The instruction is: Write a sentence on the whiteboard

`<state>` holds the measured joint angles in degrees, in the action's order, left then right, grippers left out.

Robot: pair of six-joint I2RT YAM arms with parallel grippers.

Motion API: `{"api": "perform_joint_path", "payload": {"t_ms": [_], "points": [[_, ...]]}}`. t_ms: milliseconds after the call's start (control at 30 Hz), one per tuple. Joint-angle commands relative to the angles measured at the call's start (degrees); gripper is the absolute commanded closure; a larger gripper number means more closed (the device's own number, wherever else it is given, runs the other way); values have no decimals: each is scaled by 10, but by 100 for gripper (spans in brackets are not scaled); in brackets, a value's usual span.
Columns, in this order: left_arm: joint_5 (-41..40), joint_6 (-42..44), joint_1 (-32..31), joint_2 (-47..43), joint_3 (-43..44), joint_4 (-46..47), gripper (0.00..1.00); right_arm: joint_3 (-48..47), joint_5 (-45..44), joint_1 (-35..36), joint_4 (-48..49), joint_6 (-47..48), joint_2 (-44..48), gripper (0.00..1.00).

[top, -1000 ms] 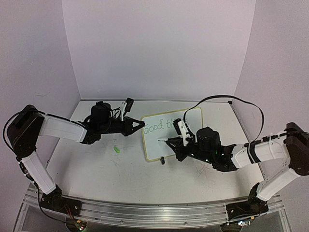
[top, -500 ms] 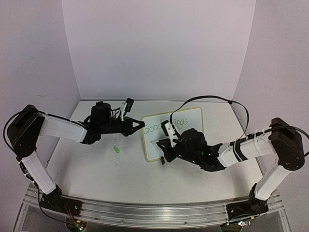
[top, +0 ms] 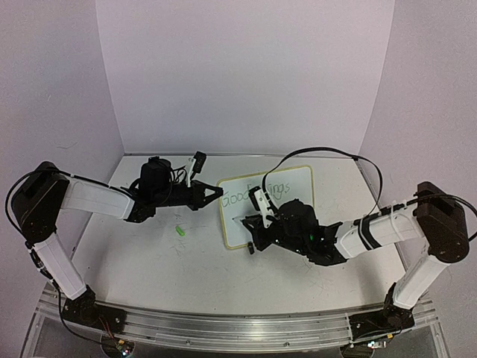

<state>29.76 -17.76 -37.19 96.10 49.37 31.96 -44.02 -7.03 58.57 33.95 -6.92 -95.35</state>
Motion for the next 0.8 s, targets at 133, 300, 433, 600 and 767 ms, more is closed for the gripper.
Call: {"api": "perform_joint_path", "payload": {"t_ms": [133, 300, 433, 600, 767], "points": [[-30, 31, 2, 4, 18, 2, 100, -16, -1, 1, 11, -8, -18, 100], [-30, 31, 2, 5, 20, 1, 100, -14, 11, 4, 8, -12, -19, 100], [-30, 31, 2, 6, 20, 1, 100, -14, 16, 6, 2, -16, -21, 100], [-32, 31, 2, 4, 19, 1, 100, -9, 12, 6, -7, -22, -21, 100], [-34, 31, 2, 3, 18, 1, 100, -3, 2, 6, -13, -27, -18, 100]]}}
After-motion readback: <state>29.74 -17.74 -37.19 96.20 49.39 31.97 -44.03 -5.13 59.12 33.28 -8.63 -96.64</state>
